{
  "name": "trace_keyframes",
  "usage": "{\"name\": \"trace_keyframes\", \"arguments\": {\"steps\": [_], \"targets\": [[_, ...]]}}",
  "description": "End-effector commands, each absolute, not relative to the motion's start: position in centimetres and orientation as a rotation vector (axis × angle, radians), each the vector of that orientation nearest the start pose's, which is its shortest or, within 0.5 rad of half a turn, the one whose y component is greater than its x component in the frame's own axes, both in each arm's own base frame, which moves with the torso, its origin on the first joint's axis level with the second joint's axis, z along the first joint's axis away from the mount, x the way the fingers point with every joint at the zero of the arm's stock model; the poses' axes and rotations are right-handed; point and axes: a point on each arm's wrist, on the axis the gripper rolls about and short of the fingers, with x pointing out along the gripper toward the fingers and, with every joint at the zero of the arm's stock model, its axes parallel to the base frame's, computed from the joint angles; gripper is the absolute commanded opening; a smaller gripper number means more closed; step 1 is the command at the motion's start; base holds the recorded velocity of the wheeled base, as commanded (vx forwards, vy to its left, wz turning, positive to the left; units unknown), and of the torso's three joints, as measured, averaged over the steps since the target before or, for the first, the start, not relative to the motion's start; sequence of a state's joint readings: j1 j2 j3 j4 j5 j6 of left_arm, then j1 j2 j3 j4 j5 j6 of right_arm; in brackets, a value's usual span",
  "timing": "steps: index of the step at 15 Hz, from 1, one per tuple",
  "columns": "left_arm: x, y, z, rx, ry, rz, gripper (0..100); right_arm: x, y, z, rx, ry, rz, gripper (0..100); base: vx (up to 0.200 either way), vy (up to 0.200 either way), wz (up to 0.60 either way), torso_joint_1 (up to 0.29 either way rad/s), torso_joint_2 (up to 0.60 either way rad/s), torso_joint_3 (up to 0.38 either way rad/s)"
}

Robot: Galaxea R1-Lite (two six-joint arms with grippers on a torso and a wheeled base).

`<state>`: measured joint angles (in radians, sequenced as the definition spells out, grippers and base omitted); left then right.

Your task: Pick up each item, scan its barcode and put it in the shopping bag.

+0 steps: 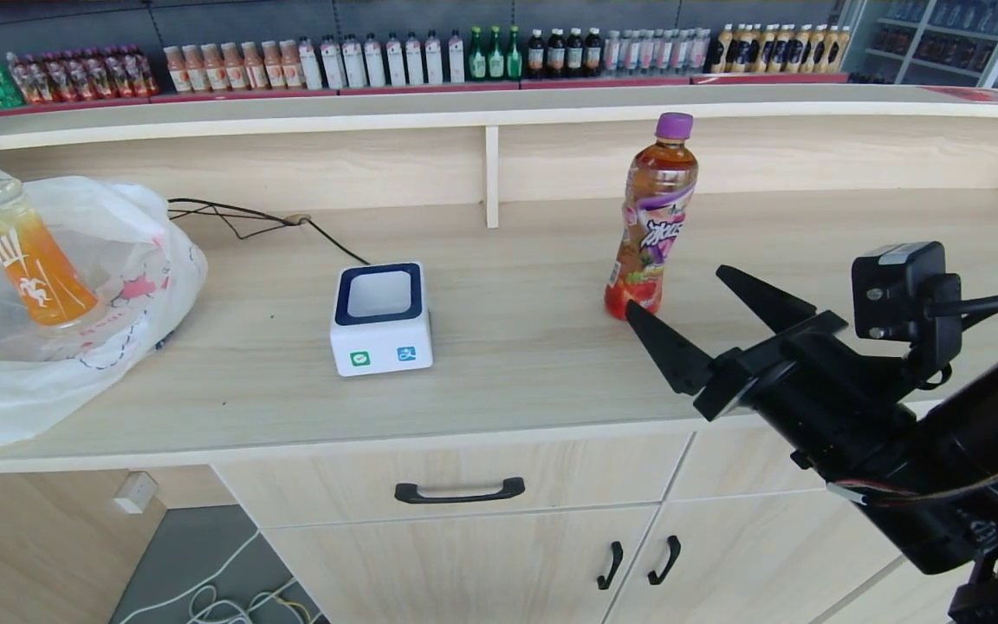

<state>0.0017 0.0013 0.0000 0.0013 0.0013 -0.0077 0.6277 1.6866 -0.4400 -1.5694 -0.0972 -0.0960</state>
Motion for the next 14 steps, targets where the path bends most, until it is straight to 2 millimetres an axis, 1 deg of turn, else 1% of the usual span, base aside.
{"name": "trace_keyframes", "arguments": {"steps": [1, 4, 8, 11, 12, 14], "targets": [[-2.3, 0.0, 7.5, -0.008, 0.003, 0.003, 100, 21.2, 15.0, 18.7, 0.017, -0.326, 0.509, 100, 0.000, 0.000, 0.00, 0.000, 0.00, 0.000], [-2.3, 0.0, 7.5, -0.008, 0.003, 0.003, 100, 21.5, 15.1, 19.1, 0.001, -0.348, 0.491, 100, 0.000, 0.000, 0.00, 0.000, 0.00, 0.000], [-2.3, 0.0, 7.5, -0.008, 0.003, 0.003, 100, 21.8, 15.3, 18.9, -0.004, -0.343, 0.491, 100, 0.000, 0.000, 0.00, 0.000, 0.00, 0.000], [-2.3, 0.0, 7.5, -0.008, 0.003, 0.003, 100, 22.6, 15.4, 18.5, 0.013, -0.313, 0.389, 100, 0.000, 0.000, 0.00, 0.000, 0.00, 0.000], [-2.3, 0.0, 7.5, -0.008, 0.003, 0.003, 100, 22.9, 15.5, 18.4, 0.015, -0.311, 0.381, 100, 0.000, 0.000, 0.00, 0.000, 0.00, 0.000], [-2.3, 0.0, 7.5, -0.008, 0.003, 0.003, 100, 24.2, 16.3, 18.3, 0.036, -0.317, 0.363, 100, 0.000, 0.000, 0.00, 0.000, 0.00, 0.000]]}}
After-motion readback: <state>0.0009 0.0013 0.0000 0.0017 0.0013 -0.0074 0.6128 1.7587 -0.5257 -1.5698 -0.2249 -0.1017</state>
